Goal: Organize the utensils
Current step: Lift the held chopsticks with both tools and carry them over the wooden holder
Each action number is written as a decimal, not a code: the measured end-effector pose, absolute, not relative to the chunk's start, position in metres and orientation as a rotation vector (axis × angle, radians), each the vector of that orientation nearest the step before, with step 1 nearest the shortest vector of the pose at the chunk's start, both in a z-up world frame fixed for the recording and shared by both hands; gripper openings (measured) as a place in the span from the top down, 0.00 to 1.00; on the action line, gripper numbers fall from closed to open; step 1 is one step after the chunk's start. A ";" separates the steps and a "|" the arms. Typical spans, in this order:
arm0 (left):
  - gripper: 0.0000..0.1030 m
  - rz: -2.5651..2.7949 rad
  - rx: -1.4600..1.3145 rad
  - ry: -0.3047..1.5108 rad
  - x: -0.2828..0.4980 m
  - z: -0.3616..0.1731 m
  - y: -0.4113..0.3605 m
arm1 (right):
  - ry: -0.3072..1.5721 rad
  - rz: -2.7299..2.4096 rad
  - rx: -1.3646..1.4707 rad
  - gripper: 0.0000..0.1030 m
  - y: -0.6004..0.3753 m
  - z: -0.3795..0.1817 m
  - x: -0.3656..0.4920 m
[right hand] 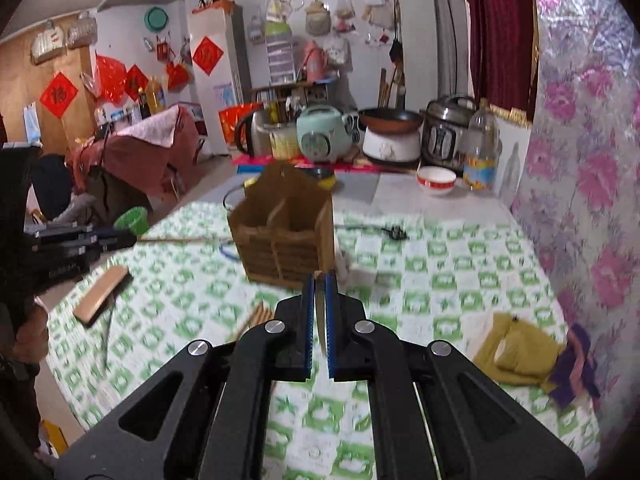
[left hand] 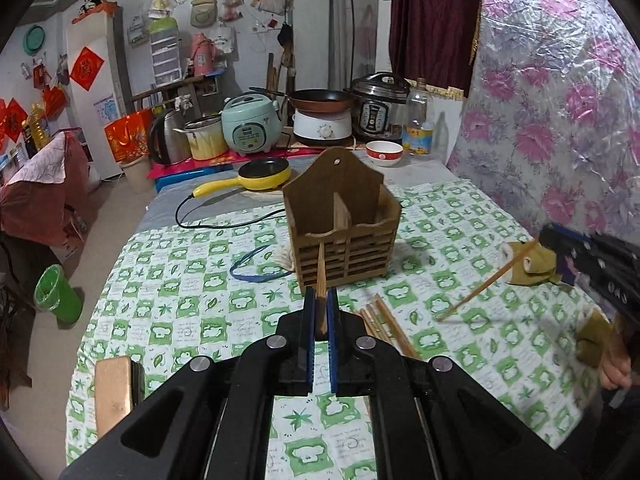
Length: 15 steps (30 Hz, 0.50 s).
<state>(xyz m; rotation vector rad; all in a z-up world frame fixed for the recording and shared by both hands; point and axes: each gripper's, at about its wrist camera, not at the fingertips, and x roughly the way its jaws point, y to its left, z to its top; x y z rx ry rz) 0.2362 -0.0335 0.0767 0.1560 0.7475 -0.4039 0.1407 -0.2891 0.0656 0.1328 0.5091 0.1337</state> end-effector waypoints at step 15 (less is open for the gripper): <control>0.94 -0.374 0.136 0.597 0.281 0.164 -0.059 | 0.368 0.156 0.178 0.94 -0.277 0.156 0.199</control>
